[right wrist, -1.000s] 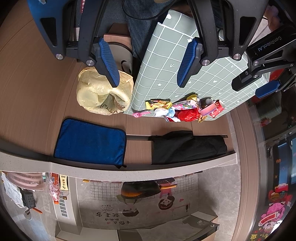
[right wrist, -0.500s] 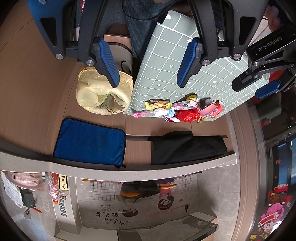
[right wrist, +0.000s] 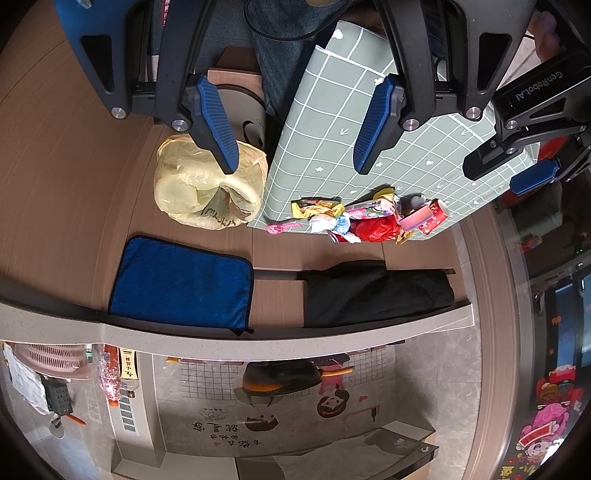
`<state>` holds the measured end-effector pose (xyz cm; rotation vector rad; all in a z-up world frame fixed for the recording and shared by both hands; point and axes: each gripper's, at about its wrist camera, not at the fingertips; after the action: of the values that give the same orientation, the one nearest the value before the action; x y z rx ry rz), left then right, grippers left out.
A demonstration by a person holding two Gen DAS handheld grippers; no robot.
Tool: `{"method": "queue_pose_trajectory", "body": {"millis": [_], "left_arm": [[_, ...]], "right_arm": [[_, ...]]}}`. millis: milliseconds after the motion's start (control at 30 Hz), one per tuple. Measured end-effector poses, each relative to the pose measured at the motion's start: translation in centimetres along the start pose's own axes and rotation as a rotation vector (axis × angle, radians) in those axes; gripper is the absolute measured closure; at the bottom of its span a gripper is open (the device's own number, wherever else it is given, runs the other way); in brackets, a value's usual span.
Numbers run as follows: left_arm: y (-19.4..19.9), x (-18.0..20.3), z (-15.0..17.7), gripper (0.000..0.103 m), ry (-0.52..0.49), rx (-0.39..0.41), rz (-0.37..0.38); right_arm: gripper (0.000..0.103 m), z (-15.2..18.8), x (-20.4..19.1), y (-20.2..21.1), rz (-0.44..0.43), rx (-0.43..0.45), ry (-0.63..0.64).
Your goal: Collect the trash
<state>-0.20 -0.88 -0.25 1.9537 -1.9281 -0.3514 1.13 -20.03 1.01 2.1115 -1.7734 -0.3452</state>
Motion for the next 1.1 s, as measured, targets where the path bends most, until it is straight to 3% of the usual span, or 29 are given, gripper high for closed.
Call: {"method": "queue_pose_trajectory", "body": {"millis": [567, 700, 867, 1000, 1100], "left_arm": [[-0.1, 0.1, 0.2, 0.028, 0.002, -0.006, 0.004], [-0.5, 0.1, 0.3, 0.028, 0.015, -0.019, 0.035], [-2.3, -0.5, 0.2, 0.034, 0.016, -0.054, 0.074], [-4.6, -1.6, -0.8, 0.035, 0.008, -0.073, 0.057], [-7.1, -3.3, -1.5, 0.036, 0.066, -0.102, 0.020]], "right_arm": [[0.041, 0.2, 0.3, -0.2, -0.005, -0.013, -0.008], [0.041, 0.2, 0.2, -0.6, -0.008, -0.020, -0.011], [0.041, -0.1, 0.3, -1.7, -0.020, -0.037, -0.011], [0.041, -1.3, 0.9, -3.7, -0.022, -0.033, 0.002], [0.041, -2.6, 1.9, -6.0, -0.025, -0.018, -0.003]]}}
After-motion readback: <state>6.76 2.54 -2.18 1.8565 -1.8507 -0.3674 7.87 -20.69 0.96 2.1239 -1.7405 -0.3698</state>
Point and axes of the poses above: each gripper's, at about its wrist camera, not at the fingertips, and y roughly against the way its jaws point, x to its right, z to its underside, and after that the axes turned 5 degrees about y, right-handed
